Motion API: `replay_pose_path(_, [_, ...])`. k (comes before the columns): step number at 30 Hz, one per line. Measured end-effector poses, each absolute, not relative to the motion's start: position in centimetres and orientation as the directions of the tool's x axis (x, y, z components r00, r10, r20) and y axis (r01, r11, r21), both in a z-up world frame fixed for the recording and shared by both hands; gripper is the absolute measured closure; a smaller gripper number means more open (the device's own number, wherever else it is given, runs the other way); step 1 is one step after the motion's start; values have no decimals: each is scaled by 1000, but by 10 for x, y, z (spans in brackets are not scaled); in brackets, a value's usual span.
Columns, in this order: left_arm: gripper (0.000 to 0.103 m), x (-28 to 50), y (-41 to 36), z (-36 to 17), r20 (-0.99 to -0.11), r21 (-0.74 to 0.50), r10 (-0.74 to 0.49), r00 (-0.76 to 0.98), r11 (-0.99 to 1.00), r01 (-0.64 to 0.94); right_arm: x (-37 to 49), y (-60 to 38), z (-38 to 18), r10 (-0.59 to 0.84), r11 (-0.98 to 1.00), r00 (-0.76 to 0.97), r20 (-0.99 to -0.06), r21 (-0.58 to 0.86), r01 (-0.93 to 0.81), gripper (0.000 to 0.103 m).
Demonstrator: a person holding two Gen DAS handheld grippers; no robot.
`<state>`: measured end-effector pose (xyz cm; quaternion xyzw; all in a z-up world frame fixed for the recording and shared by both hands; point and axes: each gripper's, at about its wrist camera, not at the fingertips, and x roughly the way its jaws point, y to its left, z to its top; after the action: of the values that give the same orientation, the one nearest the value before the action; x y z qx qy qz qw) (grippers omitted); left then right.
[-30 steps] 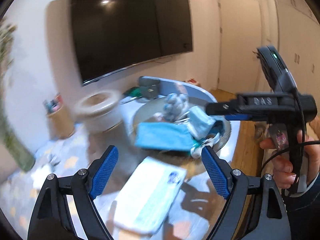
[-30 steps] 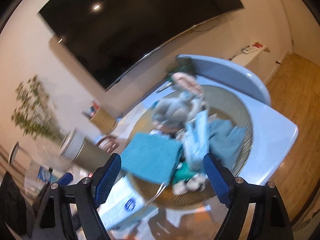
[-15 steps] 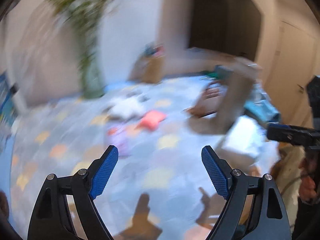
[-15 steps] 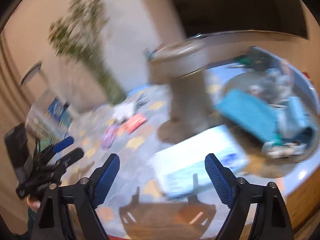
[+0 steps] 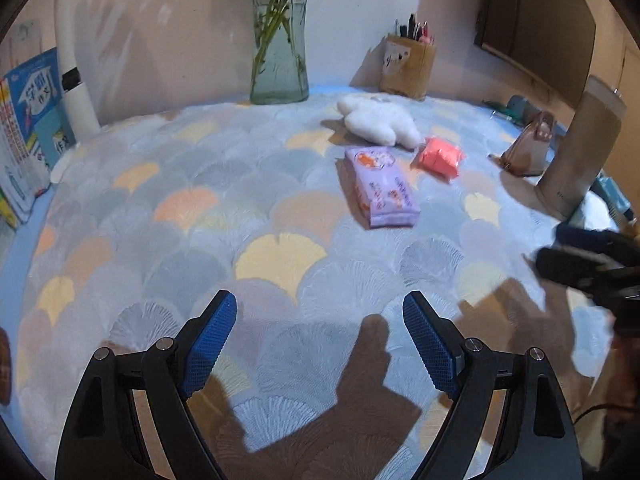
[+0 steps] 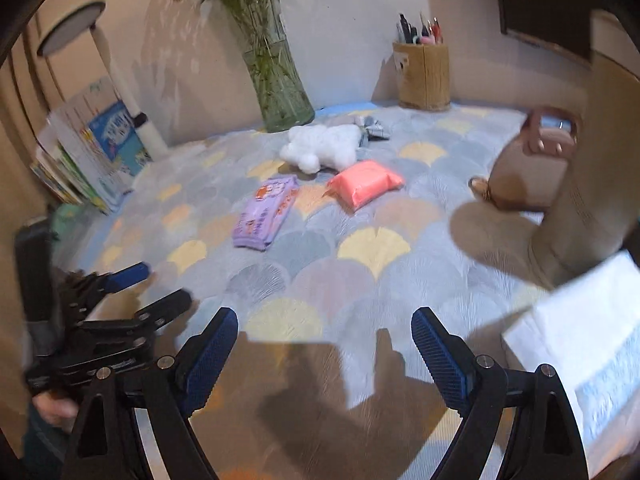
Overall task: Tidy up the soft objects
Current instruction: 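Move both open tools back to the items on the bed, then grasp the purple wipes packet with the left tool while the right tool grasps the pink bag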
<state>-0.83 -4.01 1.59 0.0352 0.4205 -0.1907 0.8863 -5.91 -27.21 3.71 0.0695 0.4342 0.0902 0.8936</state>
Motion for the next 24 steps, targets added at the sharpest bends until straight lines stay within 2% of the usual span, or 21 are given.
replay_pose_path(5, [19,-13,-44,22,-761,-94,-324,562,912,399,-35,-272,22,230,969,562,-794,241,-56,15])
replay_pose_path(8, [19,-15,-50,36,-798,-39,-290,528,900,434,-24,-272,25,227,969,542,-809,246,-39,15])
replay_pose_path(11, [18,-21,-55,67,-773,-20,-330,543,867,498,-13,-271,32,254,962,503,-826,268,-46,15])
replay_pose_path(13, [14,-15,-64,80,-764,7,-326,557,859,512,-3,-274,37,302,945,491,-817,323,-44,15])
replay_pose_path(16, [14,6,-84,78,-747,36,-325,579,851,524,19,-280,40,306,936,501,-809,353,-1,15])
replay_pose_path(24, [16,72,-119,28,-776,-106,-397,490,848,519,71,-285,23,228,953,497,-837,297,62,18])
